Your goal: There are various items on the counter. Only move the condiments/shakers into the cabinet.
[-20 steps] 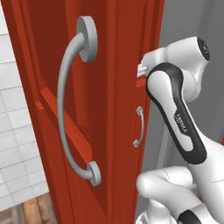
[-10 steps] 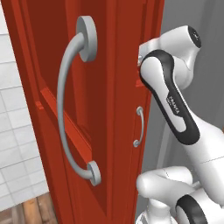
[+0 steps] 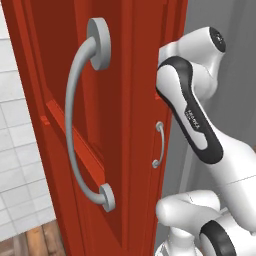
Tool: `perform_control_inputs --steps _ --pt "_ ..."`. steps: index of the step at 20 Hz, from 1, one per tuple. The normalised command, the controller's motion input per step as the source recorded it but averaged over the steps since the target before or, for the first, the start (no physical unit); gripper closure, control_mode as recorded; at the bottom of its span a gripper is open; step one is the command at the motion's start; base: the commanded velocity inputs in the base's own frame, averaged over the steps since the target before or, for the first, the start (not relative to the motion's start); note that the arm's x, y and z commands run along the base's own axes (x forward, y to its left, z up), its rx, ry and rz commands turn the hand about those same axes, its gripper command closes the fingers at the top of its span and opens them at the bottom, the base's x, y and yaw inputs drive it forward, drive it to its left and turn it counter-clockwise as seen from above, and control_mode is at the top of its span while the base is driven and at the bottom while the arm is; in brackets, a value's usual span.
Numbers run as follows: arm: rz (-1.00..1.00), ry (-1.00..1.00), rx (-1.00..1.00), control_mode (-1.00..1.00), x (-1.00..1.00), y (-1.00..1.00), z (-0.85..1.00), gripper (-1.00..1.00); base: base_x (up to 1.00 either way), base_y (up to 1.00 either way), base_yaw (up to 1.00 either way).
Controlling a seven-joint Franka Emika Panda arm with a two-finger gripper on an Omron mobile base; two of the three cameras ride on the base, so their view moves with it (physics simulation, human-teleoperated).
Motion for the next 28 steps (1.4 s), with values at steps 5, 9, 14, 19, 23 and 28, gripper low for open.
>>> perform_control_inputs --steps 5,9,14,19,23,28 --pt "0.0 -0.03 -0.03 -1.0 0.4 0.0 0.0 1.0 0.0 0.0 0.0" --pt "-0.01 0.0 -0.04 -1.0 0.46 0.0 0.0 1.0 0.0 0.0 0.0" --pt "-0.02 0.0 -0.08 -1.0 0.19 0.08 0.01 1.0 0.0 0.0 0.0" --pt "-0.01 0.0 -0.17 -1.0 0.0 0.27 0.0 1.0 0.0 0.0 0.0" --pt "-0.02 0.0 -0.14 -1.0 0.0 0.3 0.01 1.0 0.0 0.0 0.0" --pt "-0.01 0.0 -0.13 -1.0 0.0 0.39 0.02 1.0 0.0 0.0 0.0"
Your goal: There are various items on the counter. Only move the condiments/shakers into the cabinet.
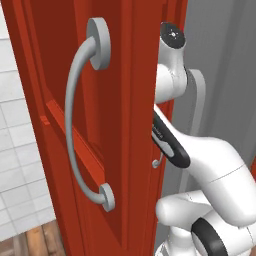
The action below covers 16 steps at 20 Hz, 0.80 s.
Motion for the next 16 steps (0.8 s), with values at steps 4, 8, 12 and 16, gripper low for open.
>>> perform_control_inputs --steps 4,8,12,16 --pt "-0.09 0.0 -0.04 -1.0 -0.11 0.03 0.0 1.0 0.0 0.0 0.0" --pt "-0.12 0.0 0.0 -1.0 -0.08 0.08 0.0 1.0 0.0 0.0 0.0" --pt "-0.1 0.0 0.0 -1.0 0.0 0.33 0.0 1.0 0.0 0.0 0.0" --pt "-0.08 0.0 0.1 -1.0 0.0 0.22 0.0 1.0 0.0 0.0 0.0"
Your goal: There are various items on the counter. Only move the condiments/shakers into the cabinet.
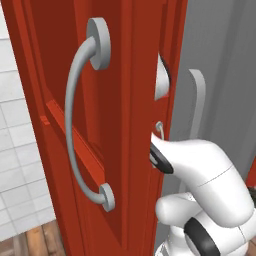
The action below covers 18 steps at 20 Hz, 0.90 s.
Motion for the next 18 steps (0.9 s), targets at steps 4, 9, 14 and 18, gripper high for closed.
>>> perform_control_inputs --steps 4,9,14,18 --pt "-0.04 0.0 0.16 -1.0 0.11 0.04 0.0 1.0 0.0 0.0 0.0" --pt "0.0 0.01 0.05 -1.0 0.26 0.0 0.0 1.0 0.0 0.0 0.0" --pt "0.0 0.06 0.0 -1.0 0.26 0.01 0.0 1.0 0.0 0.0 0.0" --pt "0.0 0.09 0.0 -1.0 0.09 0.12 0.0 1.0 0.0 0.0 0.0"
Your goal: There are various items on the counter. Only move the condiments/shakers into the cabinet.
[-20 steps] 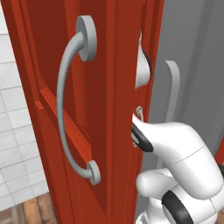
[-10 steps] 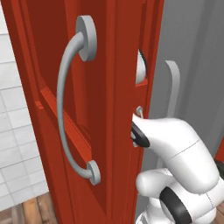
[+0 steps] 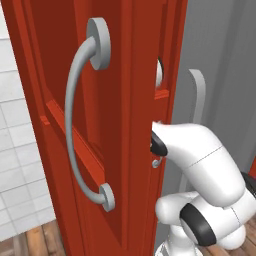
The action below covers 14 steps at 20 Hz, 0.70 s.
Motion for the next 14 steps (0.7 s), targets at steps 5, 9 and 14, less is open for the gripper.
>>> perform_control_inputs --steps 5,9,14 --pt "0.0 0.07 0.0 -1.0 0.0 0.18 0.0 1.0 0.0 0.0 0.0" --pt "0.0 0.01 0.0 -1.0 0.0 0.11 0.0 1.0 0.0 0.0 0.0" --pt "0.0 0.0 0.0 -1.0 0.0 0.11 0.0 1.0 0.0 0.0 0.0"
